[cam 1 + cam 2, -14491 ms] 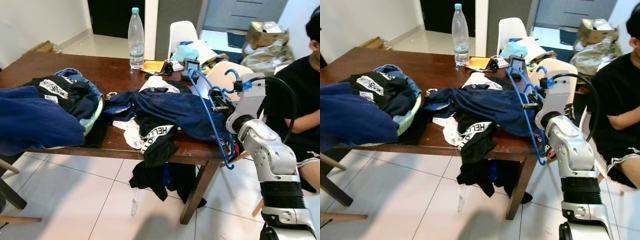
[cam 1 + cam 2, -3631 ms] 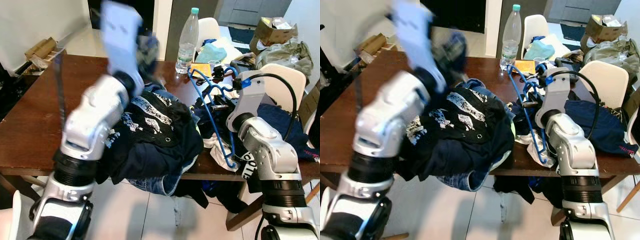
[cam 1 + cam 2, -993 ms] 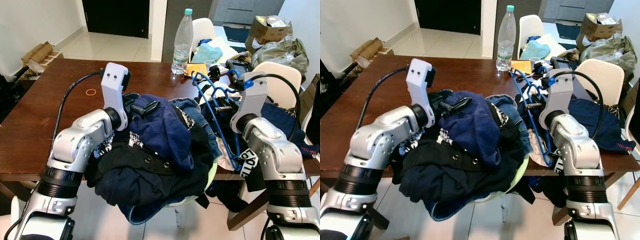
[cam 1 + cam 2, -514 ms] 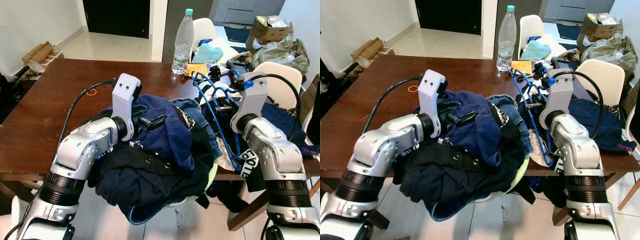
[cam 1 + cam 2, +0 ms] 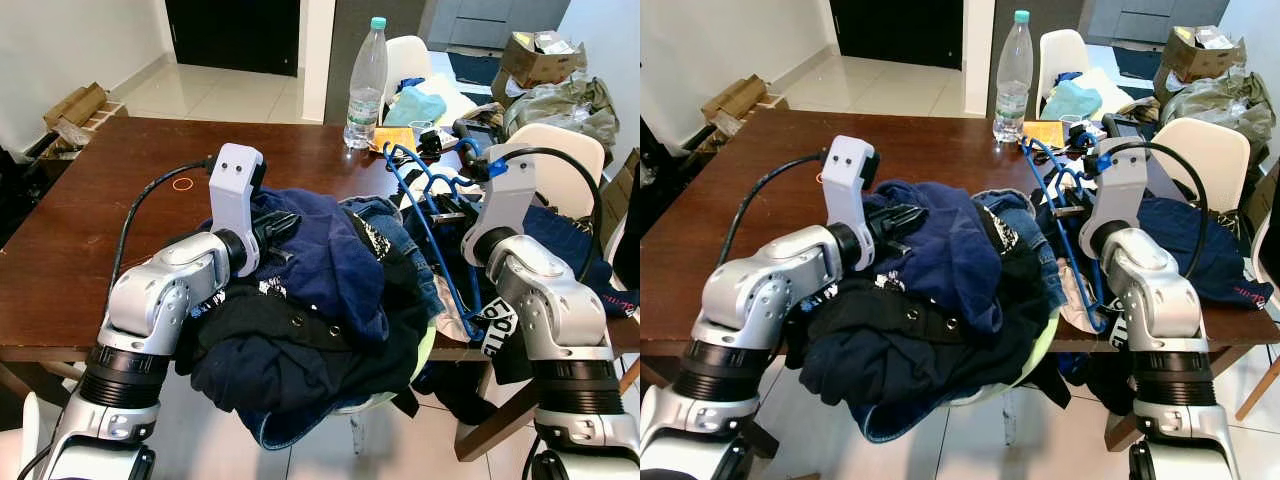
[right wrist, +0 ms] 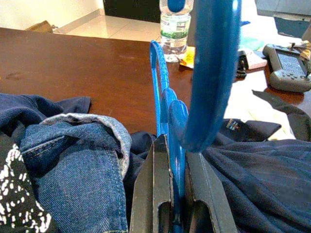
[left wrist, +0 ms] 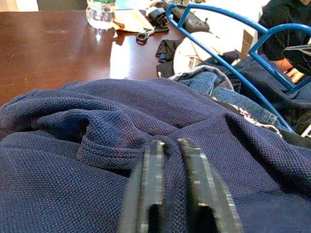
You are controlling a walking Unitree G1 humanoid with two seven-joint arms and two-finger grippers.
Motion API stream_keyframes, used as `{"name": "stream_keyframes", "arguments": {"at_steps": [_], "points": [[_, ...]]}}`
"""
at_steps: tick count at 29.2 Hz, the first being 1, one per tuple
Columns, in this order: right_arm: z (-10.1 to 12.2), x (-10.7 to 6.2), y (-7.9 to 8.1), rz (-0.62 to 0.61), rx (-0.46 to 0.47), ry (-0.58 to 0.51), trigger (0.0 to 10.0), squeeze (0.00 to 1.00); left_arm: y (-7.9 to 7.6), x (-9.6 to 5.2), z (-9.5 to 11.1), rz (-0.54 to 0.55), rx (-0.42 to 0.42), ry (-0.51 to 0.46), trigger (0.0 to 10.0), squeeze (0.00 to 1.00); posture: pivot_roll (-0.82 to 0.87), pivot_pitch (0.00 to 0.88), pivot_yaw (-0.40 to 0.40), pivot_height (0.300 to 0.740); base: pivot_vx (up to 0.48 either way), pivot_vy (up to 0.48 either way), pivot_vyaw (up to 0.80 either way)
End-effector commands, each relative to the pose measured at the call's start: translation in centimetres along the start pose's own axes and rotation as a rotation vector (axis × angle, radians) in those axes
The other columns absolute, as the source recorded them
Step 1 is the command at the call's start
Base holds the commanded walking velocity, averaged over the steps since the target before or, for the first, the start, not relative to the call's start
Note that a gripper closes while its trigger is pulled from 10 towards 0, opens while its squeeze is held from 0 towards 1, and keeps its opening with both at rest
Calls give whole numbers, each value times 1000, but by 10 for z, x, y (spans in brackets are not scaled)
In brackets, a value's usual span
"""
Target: Hang hanger
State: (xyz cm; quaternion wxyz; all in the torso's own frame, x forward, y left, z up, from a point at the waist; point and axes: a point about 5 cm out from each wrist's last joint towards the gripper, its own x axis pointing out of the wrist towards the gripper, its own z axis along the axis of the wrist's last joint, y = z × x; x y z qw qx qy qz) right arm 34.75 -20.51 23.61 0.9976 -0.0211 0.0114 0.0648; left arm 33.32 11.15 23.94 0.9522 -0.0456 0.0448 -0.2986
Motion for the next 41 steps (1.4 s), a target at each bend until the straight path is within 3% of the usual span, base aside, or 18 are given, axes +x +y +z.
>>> {"name": "stream_keyframes", "arguments": {"at_steps": [1,13,14,15,17,18,19,21,22,25,28,30,34,35,38,39,40,41], "points": [[-1,-1,-5,-19,3,10,10000,0,0,-1,0,5,-6,10,0,0,69,92,-43,740,0,0,0],[0,-1,-5,-19,4,8,10000,0,2,-3,6,15,-5,-14,0,0,67,93,-43,740,0,0,0],[1,-2,-7,-23,4,5,10000,0,-15,-37,55,-291,32,-259,0,0,68,95,-42,740,0,0,0],[1,-2,-7,-23,4,5,10000,0,-15,-37,55,-291,32,-259,0,0,68,95,-42,740,0,0,0],[1,-2,-9,-29,5,3,10000,0,-24,-76,80,-519,106,-373,0,0,77,100,-38,740,0,0,0],[1,-2,-9,-29,5,3,10000,0,-24,-76,80,-519,106,-373,0,0,77,100,-38,740,0,0,0],[1,-2,-9,-31,5,4,10000,0,-25,-92,78,-580,144,-362,0,0,79,101,-37,740,0,0,0],[1,-2,-9,-32,6,4,10000,0,-25,-101,76,-618,167,-345,0,0,79,101,-37,740,0,0,0],[1,-2,-9,-32,6,4,10000,0,-25,-101,76,-618,167,-345,0,0,79,101,-37,740,0,0,0],[0,-2,-9,-30,7,7,10000,0,-30,-130,58,-746,141,-271,0,0,82,103,-37,740,0,0,0],[0,-2,-9,-29,6,8,10000,0,-33,-145,46,-798,109,-202,0,0,92,106,-38,740,0,0,0],[0,-2,-9,-29,6,8,10000,0,-33,-145,46,-798,109,-202,0,0,92,106,-38,740,0,0,0],[0,-1,-10,-28,4,10,10000,0,-40,-165,14,-835,22,-28,0,0,101,107,-37,740,0,0,0],[0,-1,-10,-28,4,10,10000,0,-40,-165,14,-835,22,-28,0,0,101,107,-37,740,0,0,0],[-1,0,-9,-23,4,11,10000,0,-52,-177,-15,-871,-28,145,0,0,108,108,-39,740,0,0,0],[-1,0,-9,-20,4,12,10000,0,-55,-180,-26,-876,-26,223,314,0,108,108,-39,740,0,0,0],[-1,0,-8,-18,4,12,10000,0,-52,-179,-36,-838,-17,282,10000,0,109,105,-42,740,0,0,0],[-1,0,-8,-18,4,12,10000,0,-52,-179,-36,-838,-17,282,10000,0,109,105,-42,740,0,0,0]]}}
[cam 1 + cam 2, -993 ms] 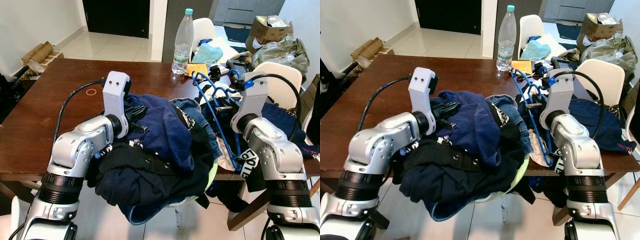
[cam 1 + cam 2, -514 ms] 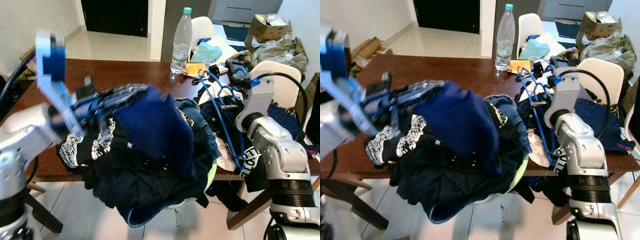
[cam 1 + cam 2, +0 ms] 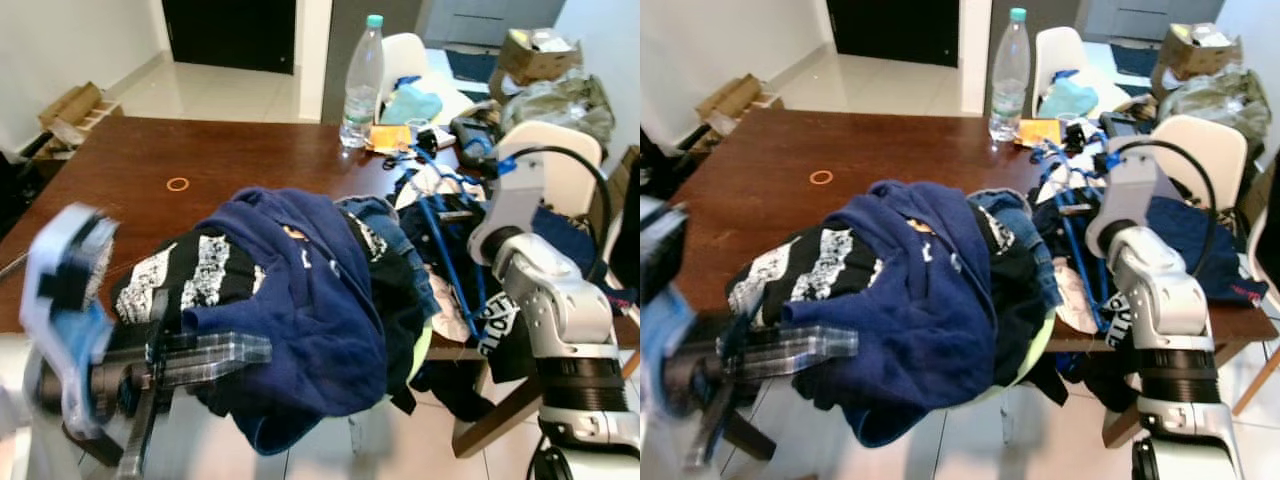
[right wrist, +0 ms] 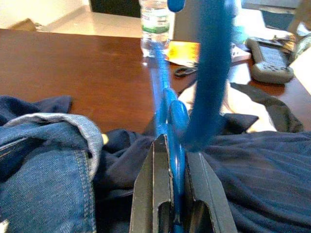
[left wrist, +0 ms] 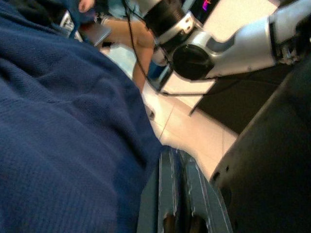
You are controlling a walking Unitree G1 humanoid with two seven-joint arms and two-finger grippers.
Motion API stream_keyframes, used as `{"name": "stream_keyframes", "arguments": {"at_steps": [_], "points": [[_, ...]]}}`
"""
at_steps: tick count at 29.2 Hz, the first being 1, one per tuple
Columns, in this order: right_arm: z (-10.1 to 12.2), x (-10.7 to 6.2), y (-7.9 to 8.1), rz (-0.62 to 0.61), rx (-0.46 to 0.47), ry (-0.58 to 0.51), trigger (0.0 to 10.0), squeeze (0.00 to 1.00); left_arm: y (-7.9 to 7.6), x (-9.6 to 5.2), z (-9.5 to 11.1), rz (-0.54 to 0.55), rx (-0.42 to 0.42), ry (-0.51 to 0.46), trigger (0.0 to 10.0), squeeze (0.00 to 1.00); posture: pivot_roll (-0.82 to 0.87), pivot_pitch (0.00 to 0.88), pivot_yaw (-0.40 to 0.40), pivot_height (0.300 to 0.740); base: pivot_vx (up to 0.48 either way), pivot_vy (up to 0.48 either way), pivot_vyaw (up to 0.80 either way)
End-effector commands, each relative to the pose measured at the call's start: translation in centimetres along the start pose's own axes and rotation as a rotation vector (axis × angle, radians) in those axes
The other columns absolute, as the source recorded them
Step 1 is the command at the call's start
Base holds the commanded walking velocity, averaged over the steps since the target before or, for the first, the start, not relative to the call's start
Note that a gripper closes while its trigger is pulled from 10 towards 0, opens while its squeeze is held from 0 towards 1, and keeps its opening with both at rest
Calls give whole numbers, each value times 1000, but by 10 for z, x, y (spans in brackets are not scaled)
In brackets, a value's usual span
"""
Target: Hang hanger
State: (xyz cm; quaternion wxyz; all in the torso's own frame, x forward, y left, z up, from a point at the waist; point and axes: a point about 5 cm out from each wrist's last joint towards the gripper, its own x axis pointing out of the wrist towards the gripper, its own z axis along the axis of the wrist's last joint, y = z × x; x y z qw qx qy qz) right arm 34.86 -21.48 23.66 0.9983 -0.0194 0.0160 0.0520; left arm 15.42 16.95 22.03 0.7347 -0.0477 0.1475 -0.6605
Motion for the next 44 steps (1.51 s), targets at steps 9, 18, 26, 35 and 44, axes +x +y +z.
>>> {"name": "stream_keyframes", "arguments": {"at_steps": [9,18,26,35,44], "points": [[-1,-1,-2,-2,-2,4,10000,0,13,-16,18,120,84,-58,10000,1000,101,106,-37,740,0,0,0],[-1,-1,-2,-8,-3,5,10000,0,36,-44,77,338,320,-362,10000,1000,95,107,-38,740,0,0,0],[-1,-1,-3,-9,-4,5,10000,0,44,-56,102,441,407,-470,10000,1000,90,108,-39,740,0,0,0],[-1,-1,3,7,2,-8,10000,0,125,-79,115,1033,404,-443,10000,0,87,108,-43,740,0,0,0],[11,-7,3,37,21,-76,10000,0,176,-40,119,976,443,-397,10000,0,50,108,-22,740,0,0,-314]]}}
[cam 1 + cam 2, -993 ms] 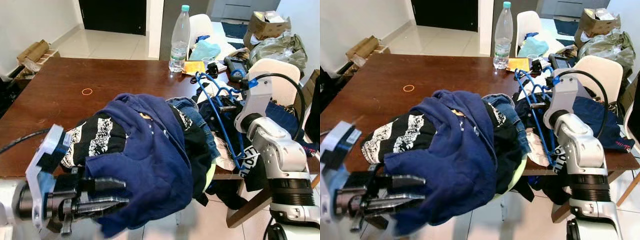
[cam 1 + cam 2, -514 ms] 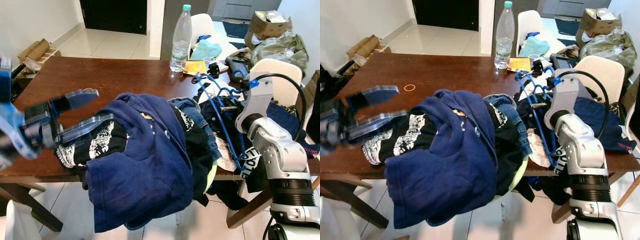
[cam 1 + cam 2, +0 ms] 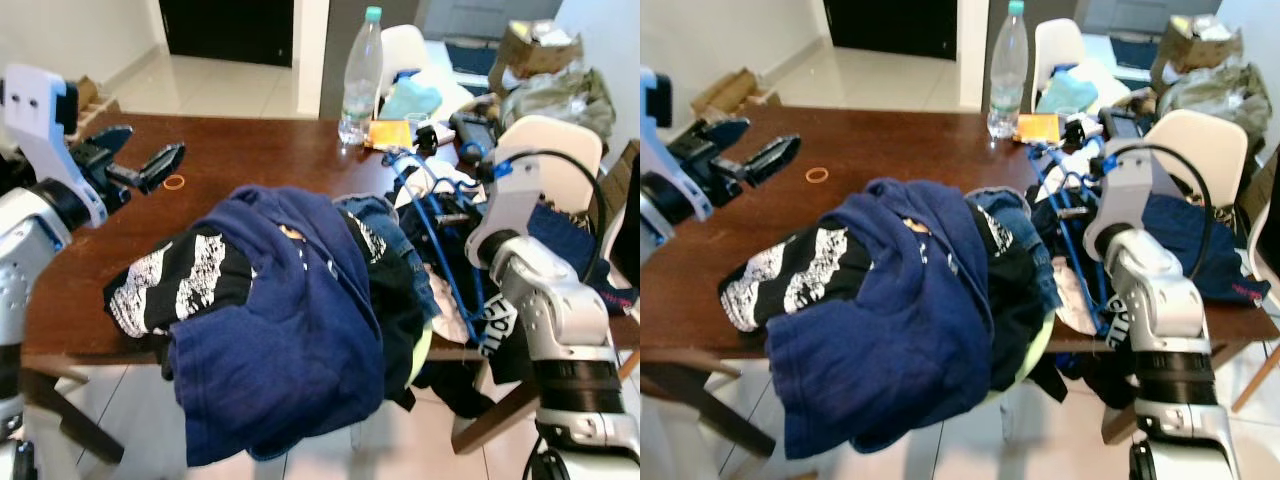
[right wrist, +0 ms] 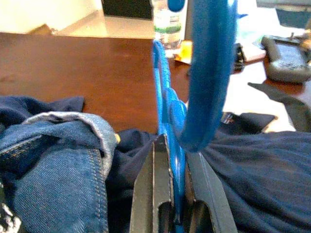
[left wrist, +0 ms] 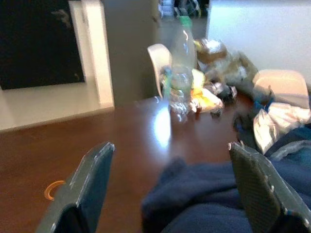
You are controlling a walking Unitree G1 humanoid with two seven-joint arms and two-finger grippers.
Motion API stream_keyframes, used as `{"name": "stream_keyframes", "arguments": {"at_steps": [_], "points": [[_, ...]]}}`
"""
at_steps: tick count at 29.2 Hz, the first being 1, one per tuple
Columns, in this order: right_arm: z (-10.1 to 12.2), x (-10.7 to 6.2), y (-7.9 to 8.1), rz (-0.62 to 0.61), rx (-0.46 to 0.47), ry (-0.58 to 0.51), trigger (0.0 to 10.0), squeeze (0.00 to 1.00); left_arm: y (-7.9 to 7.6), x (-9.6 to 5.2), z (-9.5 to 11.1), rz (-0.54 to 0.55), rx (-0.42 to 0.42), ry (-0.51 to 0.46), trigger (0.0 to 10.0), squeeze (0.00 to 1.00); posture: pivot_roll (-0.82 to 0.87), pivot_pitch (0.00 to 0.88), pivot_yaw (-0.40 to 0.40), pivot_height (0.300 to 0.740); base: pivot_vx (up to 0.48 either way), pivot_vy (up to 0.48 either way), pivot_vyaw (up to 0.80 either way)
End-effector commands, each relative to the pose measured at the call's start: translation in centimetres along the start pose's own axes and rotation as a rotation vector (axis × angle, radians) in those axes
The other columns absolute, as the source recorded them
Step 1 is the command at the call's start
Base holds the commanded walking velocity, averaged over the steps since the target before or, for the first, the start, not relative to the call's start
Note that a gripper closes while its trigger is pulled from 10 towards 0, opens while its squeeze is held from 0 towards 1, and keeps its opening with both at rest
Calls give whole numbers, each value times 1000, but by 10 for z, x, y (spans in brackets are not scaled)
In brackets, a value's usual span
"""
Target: Hang hanger
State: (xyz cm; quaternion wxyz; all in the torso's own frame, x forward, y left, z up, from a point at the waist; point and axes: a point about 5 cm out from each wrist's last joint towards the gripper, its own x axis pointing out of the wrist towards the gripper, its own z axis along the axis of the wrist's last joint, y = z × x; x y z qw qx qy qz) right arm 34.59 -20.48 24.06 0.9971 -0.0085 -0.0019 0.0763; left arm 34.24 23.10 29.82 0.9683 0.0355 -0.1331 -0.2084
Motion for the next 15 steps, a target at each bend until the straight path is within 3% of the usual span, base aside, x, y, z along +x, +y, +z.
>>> {"name": "stream_keyframes", "arguments": {"at_steps": [1,4,8,10,11,12,14,15], "points": [[7,-6,-6,-11,1,-38,10000,0,-10,14,-7,-67,35,11,10000,0,50,108,-22,740,0,0,-788],[7,-7,-6,-10,-2,-40,10000,0,-11,17,-9,-79,40,14,10000,0,50,108,-22,740,0,0,-788],[9,-10,-7,-4,-12,-50,10000,0,-17,19,-17,-174,115,90,10000,0,40,111,-17,740,0,0,-784],[10,-11,-7,-3,-15,-55,10000,0,-19,17,-20,-228,144,131,10000,0,40,111,-17,740,0,0,0],[11,-11,-8,-2,-23,-60,10000,0,-20,11,-22,-303,193,179,10000,0,39,113,-17,740,0,0,0],[11,-11,-8,-2,-23,-60,10000,0,-20,11,-22,-303,193,179,10000,0,39,113,-17,740,0,0,0],[10,-12,-10,-10,-34,-52,10000,0,-12,-15,-13,-459,329,276,10000,0,42,115,-22,740,0,0,0],[10,-12,-10,-10,-34,-52,10000,0,-12,-15,-13,-459,329,276,10000,0,42,115,-22,740,0,0,0]]}}
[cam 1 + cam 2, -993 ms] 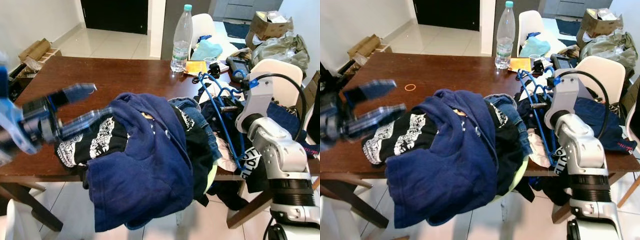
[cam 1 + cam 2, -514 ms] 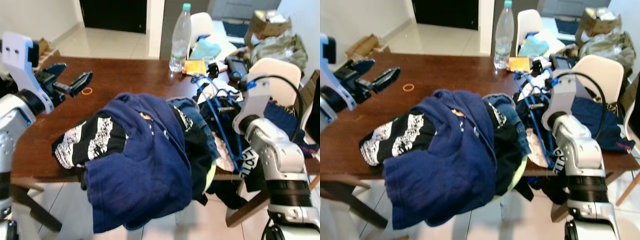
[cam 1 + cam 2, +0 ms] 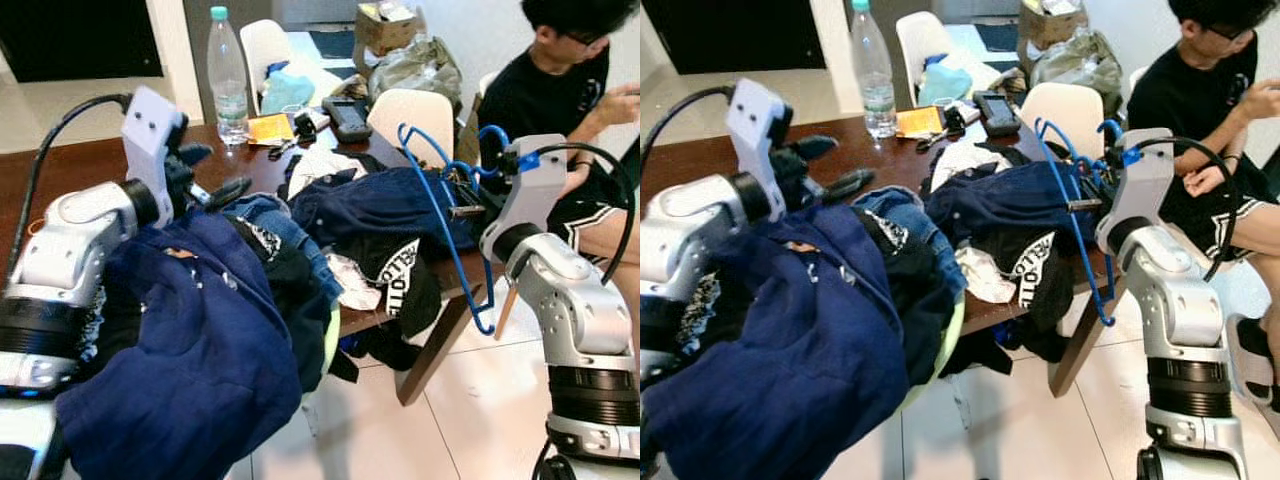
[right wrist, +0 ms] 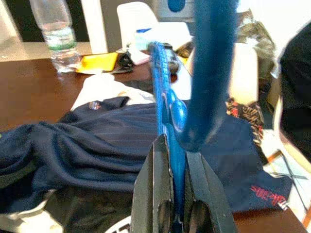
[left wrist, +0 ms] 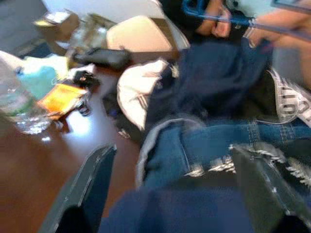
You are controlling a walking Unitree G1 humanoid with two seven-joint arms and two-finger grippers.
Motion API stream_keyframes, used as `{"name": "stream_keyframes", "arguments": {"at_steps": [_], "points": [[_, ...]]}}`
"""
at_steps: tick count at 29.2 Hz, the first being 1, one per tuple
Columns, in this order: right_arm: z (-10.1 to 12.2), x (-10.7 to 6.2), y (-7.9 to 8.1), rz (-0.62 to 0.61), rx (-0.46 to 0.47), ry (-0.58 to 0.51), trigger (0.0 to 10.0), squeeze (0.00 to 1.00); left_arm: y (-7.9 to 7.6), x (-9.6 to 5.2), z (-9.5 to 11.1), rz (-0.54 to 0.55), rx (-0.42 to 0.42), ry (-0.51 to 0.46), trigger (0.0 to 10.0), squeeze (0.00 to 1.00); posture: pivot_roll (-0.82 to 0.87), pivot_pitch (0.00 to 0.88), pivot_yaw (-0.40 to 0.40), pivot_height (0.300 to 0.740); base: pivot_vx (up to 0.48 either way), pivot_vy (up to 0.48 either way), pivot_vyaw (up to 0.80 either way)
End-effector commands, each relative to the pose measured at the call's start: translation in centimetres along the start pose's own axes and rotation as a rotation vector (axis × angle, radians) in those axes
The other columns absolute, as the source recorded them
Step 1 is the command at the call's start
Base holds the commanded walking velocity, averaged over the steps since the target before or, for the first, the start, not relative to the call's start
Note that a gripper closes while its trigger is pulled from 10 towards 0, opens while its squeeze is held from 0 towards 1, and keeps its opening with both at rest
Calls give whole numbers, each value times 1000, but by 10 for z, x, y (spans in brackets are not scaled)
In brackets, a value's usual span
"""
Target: Hang hanger
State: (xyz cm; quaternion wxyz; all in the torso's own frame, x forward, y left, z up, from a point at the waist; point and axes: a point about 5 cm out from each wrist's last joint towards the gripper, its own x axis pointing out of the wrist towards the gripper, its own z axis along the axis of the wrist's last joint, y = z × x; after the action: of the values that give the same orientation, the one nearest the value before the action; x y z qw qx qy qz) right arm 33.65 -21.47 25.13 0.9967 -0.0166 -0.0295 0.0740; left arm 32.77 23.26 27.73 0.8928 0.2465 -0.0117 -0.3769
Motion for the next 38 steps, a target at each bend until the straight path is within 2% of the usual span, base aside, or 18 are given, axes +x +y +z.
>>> {"name": "stream_keyframes", "arguments": {"at_steps": [1,2,3,4,7,8,9,10,11,12,13,19,21,24,28,36,37,38], "points": [[-1,-2,-3,-8,-18,7,10000,0,-3,-9,6,-84,63,22,10000,0,42,115,-22,740,0,0,0],[-2,-2,-4,-10,-19,10,10000,0,-4,-21,10,-129,99,54,10000,0,46,115,-24,740,0,0,0],[-2,-2,-4,-10,-19,10,10000,0,-4,-21,10,-129,99,54,10000,0,46,115,-24,740,0,0,0],[-2,-2,-4,-10,-20,13,10000,0,-2,-32,16,-159,154,85,10000,0,49,114,-26,740,0,0,0],[-2,-2,-4,-9,-20,14,10000,0,1,-37,20,-175,190,102,10000,0,49,114,-26,740,0,0,0],[-2,-2,-4,-7,-19,15,10000,0,4,-42,27,-187,244,120,10000,0,54,112,-31,740,0,0,0],[-2,0,-3,-3,-19,16,10000,0,6,-43,35,-187,330,127,10000,0,60,110,-34,740,0,0,0],[-2,0,-3,-3,-19,16,10000,0,6,-43,35,-187,330,127,10000,0,60,110,-34,740,0,0,0],[-2,0,-2,0,-19,16,10000,0,8,-43,40,-186,385,128,10000,0,60,110,-34,740,0,0,0],[-2,1,-1,3,-20,16,10000,0,7,-39,42,-197,428,132,10000,0,61,106,-33,740,0,0,0],[-2,3,2,11,-16,12,10000,0,1,-29,41,-242,460,119,10000,0,60,103,-29,740,0,0,0],[-2,3,4,12,-16,11,10000,0,-3,-24,38,-270,466,116,10000,0,60,103,-29,740,0,0,0],[-4,2,3,3,-18,16,10000,0,-5,-9,31,-259,445,75,10000,0,54,104,-20,740,0,0,0],[-4,2,3,3,-18,16,10000,0,-5,-9,31,-259,445,75,10000,0,54,104,-20,740,0,0,0],[-4,0,1,-6,-19,18,10000,0,-10,3,23,-291,417,56,10000,0,49,106,-16,740,0,0,0],[-3,-2,-1,-16,-18,15,10000,0,-6,14,9,-262,425,90,10000,0,43,112,-7,740,0,0,0],[-4,-2,-1,-18,-17,16,10000,0,-6,17,4,-253,412,92,9490,0,43,112,-7,740,0,0,0],[-4,-2,-1,-18,-17,16,10000,0,-6,17,4,-253,412,92,9490,0,43,112,-7,740,0,0,0]]}}
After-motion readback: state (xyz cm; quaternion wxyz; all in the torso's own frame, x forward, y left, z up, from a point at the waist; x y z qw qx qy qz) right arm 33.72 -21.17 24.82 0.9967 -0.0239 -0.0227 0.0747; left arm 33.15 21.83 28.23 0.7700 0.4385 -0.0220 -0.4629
